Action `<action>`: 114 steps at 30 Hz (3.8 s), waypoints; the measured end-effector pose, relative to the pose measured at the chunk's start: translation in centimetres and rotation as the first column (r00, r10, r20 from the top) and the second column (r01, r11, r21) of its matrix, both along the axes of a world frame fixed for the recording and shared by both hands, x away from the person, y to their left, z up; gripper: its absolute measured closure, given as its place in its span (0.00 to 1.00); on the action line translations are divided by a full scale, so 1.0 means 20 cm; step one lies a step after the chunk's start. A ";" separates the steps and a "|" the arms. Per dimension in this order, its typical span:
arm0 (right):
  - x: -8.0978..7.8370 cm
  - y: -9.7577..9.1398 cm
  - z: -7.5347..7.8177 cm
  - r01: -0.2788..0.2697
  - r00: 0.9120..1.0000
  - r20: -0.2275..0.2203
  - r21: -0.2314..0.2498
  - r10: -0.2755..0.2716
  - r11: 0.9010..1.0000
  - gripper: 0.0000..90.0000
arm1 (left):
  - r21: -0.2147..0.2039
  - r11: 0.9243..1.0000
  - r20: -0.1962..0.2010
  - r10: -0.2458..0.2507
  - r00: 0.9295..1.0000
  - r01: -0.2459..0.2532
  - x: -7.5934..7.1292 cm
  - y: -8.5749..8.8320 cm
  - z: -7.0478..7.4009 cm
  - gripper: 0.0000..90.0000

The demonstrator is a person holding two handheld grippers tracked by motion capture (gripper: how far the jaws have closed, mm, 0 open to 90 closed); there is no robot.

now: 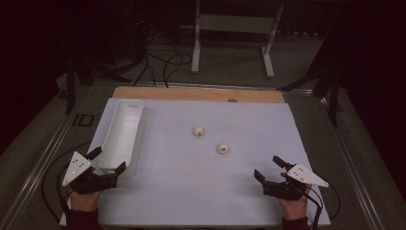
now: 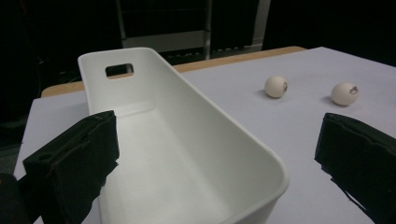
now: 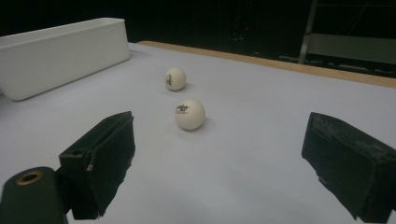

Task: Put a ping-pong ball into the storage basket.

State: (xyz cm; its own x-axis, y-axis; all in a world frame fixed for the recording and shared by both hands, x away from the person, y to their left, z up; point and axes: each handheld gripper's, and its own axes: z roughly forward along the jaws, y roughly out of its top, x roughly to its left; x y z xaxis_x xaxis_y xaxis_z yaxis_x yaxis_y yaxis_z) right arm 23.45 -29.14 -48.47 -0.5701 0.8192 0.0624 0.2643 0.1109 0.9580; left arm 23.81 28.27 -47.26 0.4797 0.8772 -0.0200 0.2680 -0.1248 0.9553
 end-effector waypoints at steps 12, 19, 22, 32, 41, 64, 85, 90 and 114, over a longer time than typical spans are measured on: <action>0.00 -0.01 0.00 0.013 1.000 0.001 -0.005 -0.013 1.000 0.10 | 0.026 1.000 -0.018 -0.009 1.000 0.010 0.01 -0.03 -0.01 0.01; 0.01 -0.01 0.00 0.017 1.000 -0.009 -0.009 -0.017 1.000 0.10 | 0.025 0.999 -0.023 -0.026 0.999 0.027 0.01 -0.05 -0.02 0.01; 0.01 0.00 0.00 0.013 1.000 -0.014 -0.012 -0.014 1.000 0.10 | 0.025 0.999 -0.025 -0.030 0.999 0.030 0.01 -0.06 -0.03 0.01; 0.03 0.02 0.01 -0.005 0.999 -0.045 -0.003 0.005 1.000 0.10 | 0.060 0.998 -0.001 -0.029 1.000 0.029 0.01 -0.08 -0.05 0.01; 0.03 0.04 0.07 -0.022 0.999 -0.042 0.003 0.022 1.000 0.10 | 0.021 1.000 0.008 0.001 1.000 -0.002 0.01 -0.06 -0.06 0.01; 0.13 0.11 0.19 -0.050 0.993 -0.108 -0.064 0.042 0.997 0.10 | 0.015 1.000 0.038 0.013 0.999 -0.014 -0.01 -0.07 -0.05 0.01; 0.23 0.24 0.26 -0.075 0.988 -0.148 -0.155 0.052 0.985 0.10 | 0.019 1.000 0.049 0.014 0.999 -0.015 -0.01 -0.07 -0.05 0.01; 0.25 0.26 0.28 -0.088 0.986 -0.158 -0.162 0.062 0.983 0.10 | 0.013 1.000 0.055 0.020 0.998 -0.021 -0.01 -0.07 -0.04 0.01; 0.36 0.37 0.39 -0.071 0.981 -0.193 -0.190 0.034 0.979 0.09 | 0.020 0.999 0.074 0.030 0.997 -0.031 -0.03 -0.06 -0.04 0.01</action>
State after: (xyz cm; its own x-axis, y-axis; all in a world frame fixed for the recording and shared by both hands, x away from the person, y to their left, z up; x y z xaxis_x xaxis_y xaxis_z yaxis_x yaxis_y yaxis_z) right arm 30.72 -21.66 -40.62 -0.6059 0.7954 0.0148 0.4266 0.3092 0.8499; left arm 23.23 27.11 -48.04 0.4521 0.8914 0.0332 0.2007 -0.1379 0.9699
